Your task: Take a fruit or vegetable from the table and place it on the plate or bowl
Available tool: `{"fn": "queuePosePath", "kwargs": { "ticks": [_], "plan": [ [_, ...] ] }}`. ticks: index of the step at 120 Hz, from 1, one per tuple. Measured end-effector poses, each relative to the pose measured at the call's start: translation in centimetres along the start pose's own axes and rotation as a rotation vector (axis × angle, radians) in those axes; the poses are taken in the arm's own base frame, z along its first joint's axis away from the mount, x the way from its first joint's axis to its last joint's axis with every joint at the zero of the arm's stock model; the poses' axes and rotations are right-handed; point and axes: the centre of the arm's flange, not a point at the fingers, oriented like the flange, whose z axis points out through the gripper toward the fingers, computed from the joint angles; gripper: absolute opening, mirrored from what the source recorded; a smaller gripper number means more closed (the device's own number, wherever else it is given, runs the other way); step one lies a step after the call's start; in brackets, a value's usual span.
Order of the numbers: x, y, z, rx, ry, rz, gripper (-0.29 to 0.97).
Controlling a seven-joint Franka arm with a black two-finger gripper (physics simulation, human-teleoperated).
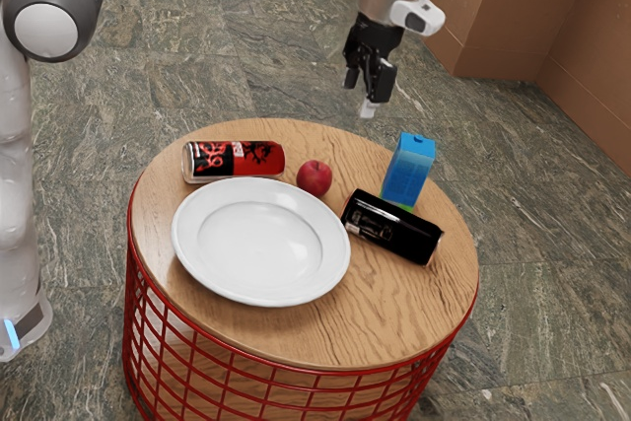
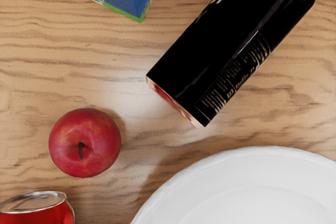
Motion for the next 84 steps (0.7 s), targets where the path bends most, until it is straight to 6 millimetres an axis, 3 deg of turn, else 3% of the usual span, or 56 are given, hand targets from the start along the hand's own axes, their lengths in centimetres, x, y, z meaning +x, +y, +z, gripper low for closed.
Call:
{"fn": "queuePosePath", "kwargs": {
  "ticks": [45, 52, 70, 84],
  "plan": [
    [0.6, -0.9, -1.4, -0.009, 0.069, -0.025, 0.68],
    [1.1, -2.3, -0.8, -0.008, 0.058, -0.047, 0.68],
    [1.6, -8.2, 0.7, 0.006, 0.032, -0.145, 0.68],
    [1.8, -10.0, 1.3, 0.016, 0.02, -0.172, 0.68]
  ]
}}
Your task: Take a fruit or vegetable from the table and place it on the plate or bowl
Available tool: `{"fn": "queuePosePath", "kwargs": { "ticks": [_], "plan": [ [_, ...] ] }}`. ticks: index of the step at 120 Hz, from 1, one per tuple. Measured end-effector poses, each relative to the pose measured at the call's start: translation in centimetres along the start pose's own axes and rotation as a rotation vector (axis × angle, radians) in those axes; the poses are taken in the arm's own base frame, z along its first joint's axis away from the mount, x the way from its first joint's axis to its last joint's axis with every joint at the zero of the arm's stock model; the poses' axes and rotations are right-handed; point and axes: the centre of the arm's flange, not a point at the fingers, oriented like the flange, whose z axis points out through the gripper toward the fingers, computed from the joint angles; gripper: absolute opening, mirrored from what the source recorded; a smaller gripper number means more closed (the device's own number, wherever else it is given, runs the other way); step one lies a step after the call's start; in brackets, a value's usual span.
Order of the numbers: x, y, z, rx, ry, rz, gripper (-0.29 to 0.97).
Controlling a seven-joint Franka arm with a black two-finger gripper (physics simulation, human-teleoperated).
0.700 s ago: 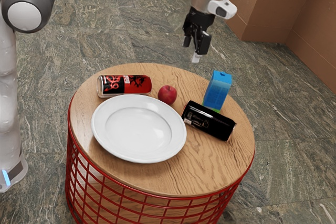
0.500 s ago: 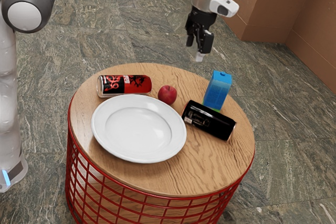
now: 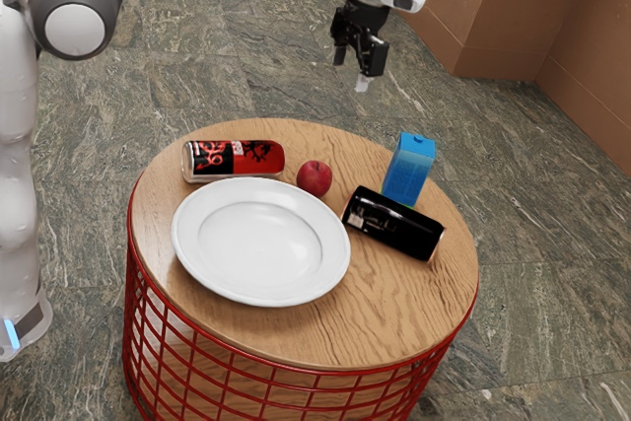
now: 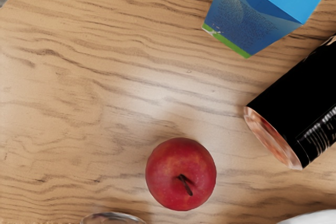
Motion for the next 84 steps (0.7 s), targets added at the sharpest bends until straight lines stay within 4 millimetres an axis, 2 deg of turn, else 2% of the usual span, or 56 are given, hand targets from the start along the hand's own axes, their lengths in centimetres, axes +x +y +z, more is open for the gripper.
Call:
{"fn": "queuePosePath", "kwargs": {
  "ticks": [24, 36, 49, 61, 76, 84],
  "plan": [
    [0.6, -0.3, 1.4, 0.005, -0.021, 0.0, 0.68],
    [0.2, -0.9, 4.9, 0.015, -0.048, 0.019, 0.68],
    [-2.4, -1.2, 7.6, 0.039, -0.033, 0.066, 0.68],
    [-3.4, -1.5, 10.7, 0.039, -0.013, 0.113, 0.68],
    [-3.6, -2.7, 10.8, 0.044, 0.047, 0.144, 0.68],
    [-4.1, -2.5, 10.7, 0.046, 0.069, 0.171, 0.68]
  ]
}}
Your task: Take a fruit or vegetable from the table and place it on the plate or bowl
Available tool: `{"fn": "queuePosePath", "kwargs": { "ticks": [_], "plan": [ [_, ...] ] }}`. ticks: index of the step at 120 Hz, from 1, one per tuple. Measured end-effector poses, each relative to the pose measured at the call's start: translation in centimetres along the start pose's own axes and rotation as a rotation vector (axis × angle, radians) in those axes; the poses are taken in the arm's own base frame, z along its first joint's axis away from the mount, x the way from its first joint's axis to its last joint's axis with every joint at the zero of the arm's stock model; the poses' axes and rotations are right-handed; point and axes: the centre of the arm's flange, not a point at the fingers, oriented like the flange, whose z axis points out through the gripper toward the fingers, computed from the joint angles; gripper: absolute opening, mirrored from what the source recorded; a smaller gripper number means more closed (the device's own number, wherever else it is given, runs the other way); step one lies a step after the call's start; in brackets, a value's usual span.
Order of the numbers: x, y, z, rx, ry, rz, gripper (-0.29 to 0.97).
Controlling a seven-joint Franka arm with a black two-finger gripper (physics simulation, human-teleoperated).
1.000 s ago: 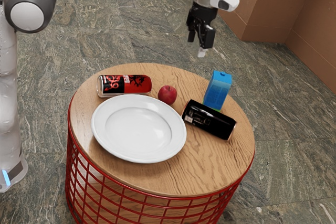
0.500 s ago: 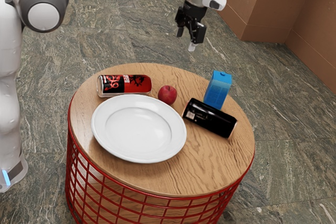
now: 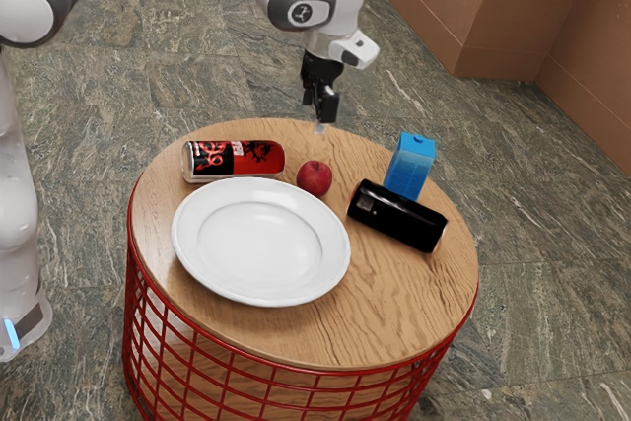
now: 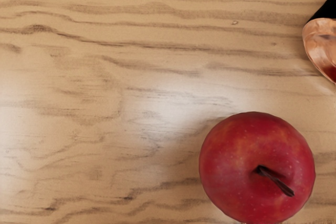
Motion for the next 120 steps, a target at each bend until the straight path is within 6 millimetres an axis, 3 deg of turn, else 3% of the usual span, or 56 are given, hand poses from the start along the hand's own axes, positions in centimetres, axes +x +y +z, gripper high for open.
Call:
{"fn": "queuePosePath", "kwargs": {
  "ticks": [15, 39, 90, 120],
  "plan": [
    [-0.9, 1.3, 0.0, 0.002, 0.02, 0.057, 0.67],
    [-0.5, 3.1, 1.5, 0.003, 0.021, 0.135, 0.67],
    [-0.5, 3.9, 5.0, -0.001, 0.003, 0.207, 0.67],
    [-0.2, 5.4, 5.1, -0.001, 0.021, 0.251, 0.67]
  ]
}}
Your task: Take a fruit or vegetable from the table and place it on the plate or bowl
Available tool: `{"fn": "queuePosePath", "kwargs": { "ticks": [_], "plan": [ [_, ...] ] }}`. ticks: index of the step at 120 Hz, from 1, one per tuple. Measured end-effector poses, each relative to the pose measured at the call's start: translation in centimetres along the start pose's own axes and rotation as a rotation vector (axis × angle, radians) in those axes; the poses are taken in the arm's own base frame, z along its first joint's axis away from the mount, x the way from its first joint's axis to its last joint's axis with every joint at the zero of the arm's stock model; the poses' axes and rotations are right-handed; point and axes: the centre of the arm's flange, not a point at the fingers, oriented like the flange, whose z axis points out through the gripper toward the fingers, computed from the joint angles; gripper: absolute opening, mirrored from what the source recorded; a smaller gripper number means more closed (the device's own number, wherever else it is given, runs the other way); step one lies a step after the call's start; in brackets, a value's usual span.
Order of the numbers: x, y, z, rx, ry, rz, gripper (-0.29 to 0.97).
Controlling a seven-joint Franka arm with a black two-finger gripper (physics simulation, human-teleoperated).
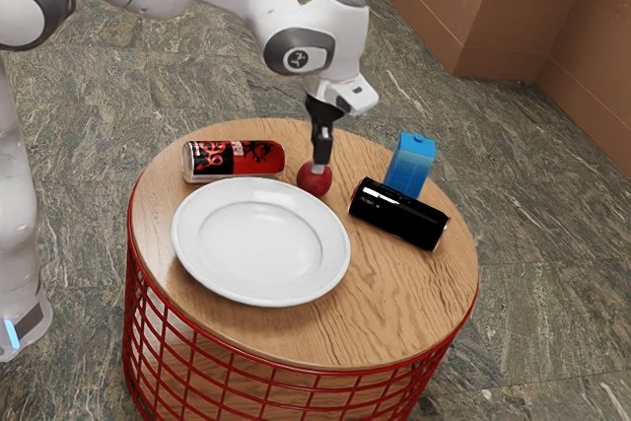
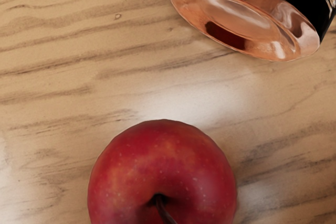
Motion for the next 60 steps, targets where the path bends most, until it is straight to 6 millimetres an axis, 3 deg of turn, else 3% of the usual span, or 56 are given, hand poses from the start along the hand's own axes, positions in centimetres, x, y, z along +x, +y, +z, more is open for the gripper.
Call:
{"fn": "queuePosePath", "kwargs": {
  "ticks": [60],
  "plan": [
    [1.4, -0.7, 3.2, -0.016, -0.016, 0.016, 0.67]
  ]
}}
